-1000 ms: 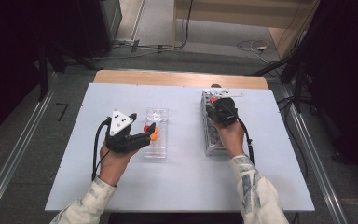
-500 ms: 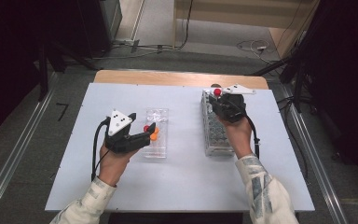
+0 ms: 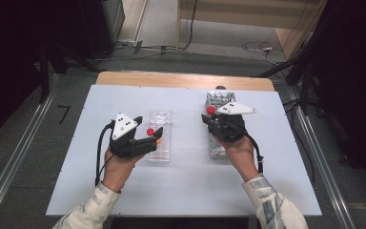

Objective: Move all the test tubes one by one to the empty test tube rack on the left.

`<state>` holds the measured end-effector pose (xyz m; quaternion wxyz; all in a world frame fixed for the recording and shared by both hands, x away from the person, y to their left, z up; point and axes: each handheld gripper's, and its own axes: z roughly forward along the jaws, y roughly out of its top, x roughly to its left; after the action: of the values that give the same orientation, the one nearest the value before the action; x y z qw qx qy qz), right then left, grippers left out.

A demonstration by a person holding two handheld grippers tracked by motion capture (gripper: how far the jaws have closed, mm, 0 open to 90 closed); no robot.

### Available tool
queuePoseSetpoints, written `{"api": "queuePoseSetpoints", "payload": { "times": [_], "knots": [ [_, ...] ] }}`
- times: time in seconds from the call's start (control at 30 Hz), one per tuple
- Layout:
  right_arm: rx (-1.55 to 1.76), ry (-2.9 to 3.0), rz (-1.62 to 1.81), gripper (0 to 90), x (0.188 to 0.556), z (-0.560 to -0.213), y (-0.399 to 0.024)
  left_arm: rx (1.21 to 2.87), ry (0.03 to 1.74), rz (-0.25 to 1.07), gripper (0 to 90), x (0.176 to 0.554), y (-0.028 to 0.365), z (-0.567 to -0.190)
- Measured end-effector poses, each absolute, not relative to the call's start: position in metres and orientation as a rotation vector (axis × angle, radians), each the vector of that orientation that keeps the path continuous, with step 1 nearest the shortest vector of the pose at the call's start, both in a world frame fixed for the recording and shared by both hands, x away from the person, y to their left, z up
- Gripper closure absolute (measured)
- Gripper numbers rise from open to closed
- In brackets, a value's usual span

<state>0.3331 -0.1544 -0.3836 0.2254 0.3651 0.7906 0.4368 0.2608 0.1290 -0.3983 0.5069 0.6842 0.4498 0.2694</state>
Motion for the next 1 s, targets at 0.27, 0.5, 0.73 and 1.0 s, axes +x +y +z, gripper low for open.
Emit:
{"api": "queuePoseSetpoints", "payload": {
  "times": [0.27, 0.5, 0.73, 1.0],
  "knots": [
    [0.968, 2.223, 1.225, 71.1, 0.32, -0.388, -0.146, 1.645, 1.076, 0.648, 23.0, 0.259, 0.128, -0.397],
    [0.958, 2.241, 1.23, 71.1, 0.313, -0.395, -0.144, 1.647, 1.075, 0.649, 23.0, 0.259, 0.128, -0.396],
    [0.956, 2.241, 1.246, 71.1, 0.308, -0.397, -0.146, 1.645, 1.076, 0.65, 23.0, 0.259, 0.128, -0.396],
    [0.952, 2.246, 1.252, 71.1, 0.302, -0.397, -0.147, 1.647, 1.078, 0.649, 23.1, 0.258, 0.128, -0.396]
  ]
}}
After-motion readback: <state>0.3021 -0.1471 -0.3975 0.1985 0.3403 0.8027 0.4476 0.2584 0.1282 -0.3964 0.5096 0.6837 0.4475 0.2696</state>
